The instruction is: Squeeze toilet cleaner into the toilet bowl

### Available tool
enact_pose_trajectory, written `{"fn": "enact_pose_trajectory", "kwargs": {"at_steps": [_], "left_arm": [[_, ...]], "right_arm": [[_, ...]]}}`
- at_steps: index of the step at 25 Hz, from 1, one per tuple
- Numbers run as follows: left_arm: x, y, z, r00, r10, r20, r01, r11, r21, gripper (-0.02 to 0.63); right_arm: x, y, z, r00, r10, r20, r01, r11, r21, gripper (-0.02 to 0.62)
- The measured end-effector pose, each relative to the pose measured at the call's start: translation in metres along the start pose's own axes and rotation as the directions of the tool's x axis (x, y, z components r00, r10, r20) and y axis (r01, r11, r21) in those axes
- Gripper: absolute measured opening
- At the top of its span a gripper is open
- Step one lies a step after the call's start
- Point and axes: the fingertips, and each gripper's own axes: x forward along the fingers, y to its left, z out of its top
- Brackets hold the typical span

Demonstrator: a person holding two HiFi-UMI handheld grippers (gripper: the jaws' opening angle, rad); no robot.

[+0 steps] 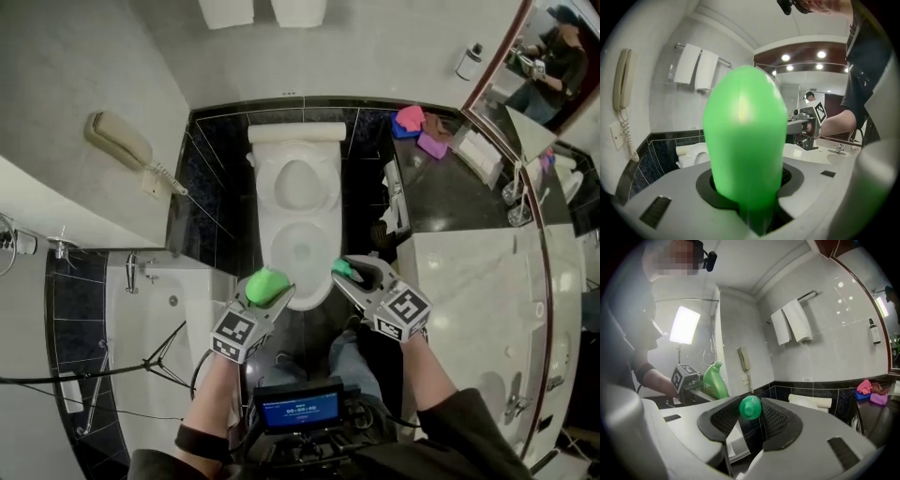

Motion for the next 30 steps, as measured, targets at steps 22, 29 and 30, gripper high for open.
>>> {"fn": "enact_pose_trajectory", "kwargs": {"at_steps": [22,29,30], "left_arm": [[-0.050,-0.037,0.036,0.998,-0.063,-0.003,0.063,0.994,0.086,0.178],[-0.047,-0.061,0.034,0.982,-0.184,-0.047,0.190,0.967,0.168,0.178],[-0.046,-0.063,0.032,0.978,-0.201,-0.057,0.208,0.962,0.177,0.178]], "right_arm": [[-0.039,0.044,0.034,0.988,0.151,0.021,-0.147,0.981,-0.126,0.152],[-0.040,0.068,0.069,0.947,0.320,0.009,-0.309,0.920,-0.243,0.152],[-0.038,0.074,0.075,0.937,0.350,-0.005,-0.340,0.904,-0.258,0.152]]}}
